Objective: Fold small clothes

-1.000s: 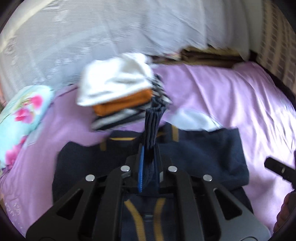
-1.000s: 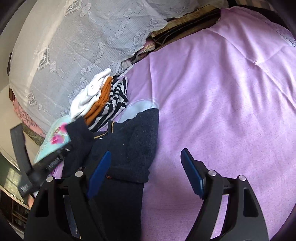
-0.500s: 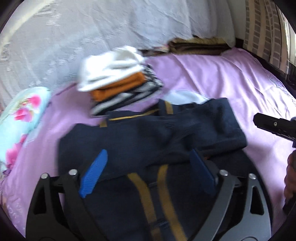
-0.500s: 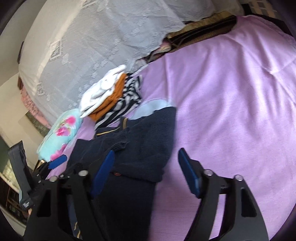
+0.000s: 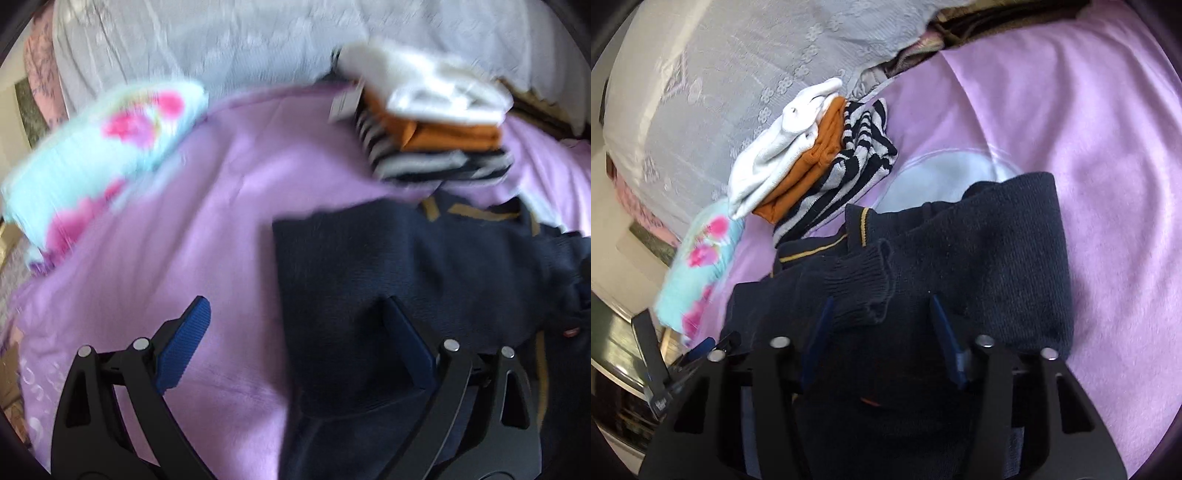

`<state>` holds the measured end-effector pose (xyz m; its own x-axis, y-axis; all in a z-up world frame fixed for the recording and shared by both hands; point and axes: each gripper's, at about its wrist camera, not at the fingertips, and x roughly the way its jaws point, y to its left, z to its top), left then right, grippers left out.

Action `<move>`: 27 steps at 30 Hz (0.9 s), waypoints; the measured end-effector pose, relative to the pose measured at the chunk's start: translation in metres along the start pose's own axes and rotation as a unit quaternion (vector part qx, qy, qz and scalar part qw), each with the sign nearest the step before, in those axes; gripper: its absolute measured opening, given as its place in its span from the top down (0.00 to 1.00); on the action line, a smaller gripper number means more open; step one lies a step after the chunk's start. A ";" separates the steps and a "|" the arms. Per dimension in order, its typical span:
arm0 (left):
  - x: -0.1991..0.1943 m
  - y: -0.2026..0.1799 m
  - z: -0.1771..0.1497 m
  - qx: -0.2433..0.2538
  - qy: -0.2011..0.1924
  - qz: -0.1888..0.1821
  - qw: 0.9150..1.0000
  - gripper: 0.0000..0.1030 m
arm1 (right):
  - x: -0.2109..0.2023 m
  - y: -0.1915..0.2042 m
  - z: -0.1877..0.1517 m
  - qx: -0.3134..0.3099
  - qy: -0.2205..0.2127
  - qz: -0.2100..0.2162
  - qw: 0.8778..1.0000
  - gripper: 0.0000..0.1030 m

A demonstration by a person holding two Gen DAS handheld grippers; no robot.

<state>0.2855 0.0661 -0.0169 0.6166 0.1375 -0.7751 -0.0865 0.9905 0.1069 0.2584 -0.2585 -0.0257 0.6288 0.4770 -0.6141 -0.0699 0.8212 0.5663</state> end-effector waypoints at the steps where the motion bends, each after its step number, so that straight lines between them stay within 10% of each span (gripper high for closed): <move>1: 0.009 0.002 -0.001 -0.006 0.012 -0.007 1.000 0.05 | 0.000 0.002 -0.002 -0.016 -0.003 -0.004 1.000 0.64; 2: 0.013 0.006 -0.002 -0.014 0.018 -0.014 1.000 0.04 | 0.000 0.006 -0.005 -0.031 -0.006 0.006 0.999 0.85; 6: 0.006 0.016 -0.003 -0.028 0.005 -0.013 0.999 0.04 | -0.020 0.016 -0.008 -0.069 -0.046 -0.005 0.997 0.99; 10: 0.009 0.023 -0.002 -0.038 0.012 -0.019 0.999 0.03 | -0.019 -0.001 -0.008 -0.081 -0.034 -0.078 0.993 1.00; 14: 0.006 0.024 0.000 -0.044 0.010 -0.014 0.999 0.02 | -0.023 -0.029 -0.003 -0.017 -0.028 -0.043 0.999 1.00; 17: -0.015 0.028 0.003 -0.053 -0.019 -0.015 0.998 0.02 | -0.048 0.000 0.002 -0.067 -0.086 -0.035 0.993 1.00; 22: -0.036 0.003 0.029 -0.026 -0.045 -0.066 0.996 0.02 | -0.017 0.060 0.008 -0.130 -0.041 0.008 0.991 1.00; 27: 0.029 -0.016 0.030 0.028 0.008 0.020 0.999 0.02 | 0.040 0.047 0.000 -0.108 0.038 -0.015 0.993 1.00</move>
<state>0.3285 0.0544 -0.0222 0.6005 0.1770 -0.7798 -0.0668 0.9829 0.1717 0.2805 -0.2010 -0.0240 0.5738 0.4663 -0.6733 -0.2219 0.8799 0.4202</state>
